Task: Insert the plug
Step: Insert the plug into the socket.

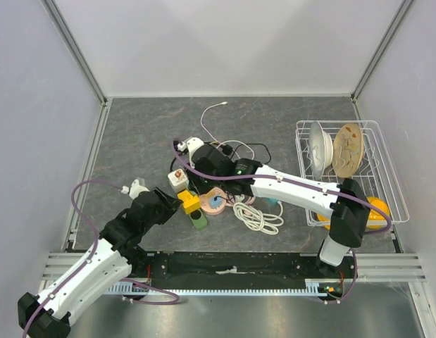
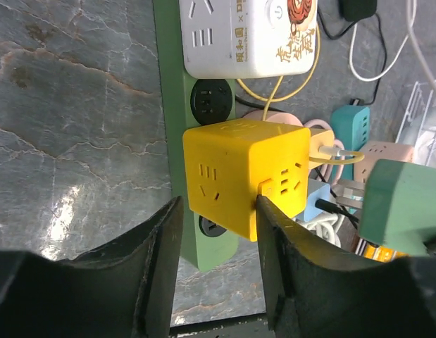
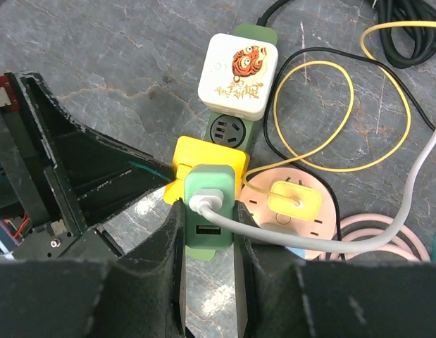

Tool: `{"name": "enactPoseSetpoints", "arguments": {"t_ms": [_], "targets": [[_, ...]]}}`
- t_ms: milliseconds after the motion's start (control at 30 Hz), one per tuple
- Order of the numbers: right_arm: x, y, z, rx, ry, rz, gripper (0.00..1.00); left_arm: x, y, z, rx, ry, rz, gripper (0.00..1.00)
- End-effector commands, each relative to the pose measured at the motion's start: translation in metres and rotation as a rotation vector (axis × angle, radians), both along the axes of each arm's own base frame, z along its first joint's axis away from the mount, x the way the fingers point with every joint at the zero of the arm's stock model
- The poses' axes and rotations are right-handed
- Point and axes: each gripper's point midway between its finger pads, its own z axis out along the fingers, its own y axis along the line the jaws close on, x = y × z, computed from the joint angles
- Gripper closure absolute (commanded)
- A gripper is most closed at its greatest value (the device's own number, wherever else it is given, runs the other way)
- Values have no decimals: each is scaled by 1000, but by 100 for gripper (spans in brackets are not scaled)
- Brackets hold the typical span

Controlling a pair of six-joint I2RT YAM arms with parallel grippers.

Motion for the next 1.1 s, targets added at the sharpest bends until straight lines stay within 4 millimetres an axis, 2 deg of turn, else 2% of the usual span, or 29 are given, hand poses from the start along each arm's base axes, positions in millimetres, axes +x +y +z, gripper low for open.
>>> {"name": "enactPoseSetpoints", "arguments": {"t_ms": [0, 167, 367, 600, 800, 1067], "targets": [[4, 7, 11, -42, -25, -57, 100, 6, 18, -3, -51, -17, 157, 50], [-2, 10, -1, -71, 7, -67, 100, 6, 24, -1, -89, -55, 190, 53], [-5, 14, -12, -86, 20, -79, 100, 6, 16, 3, -92, -58, 140, 53], [-2, 24, -11, -23, 1, -113, 100, 10, 11, 14, -71, -84, 98, 52], [-2, 25, -3, -1, -20, -124, 100, 10, 7, 12, -57, -76, 64, 51], [-7, 23, -24, -21, 12, -131, 100, 10, 3, 13, -54, -81, 39, 50]]}}
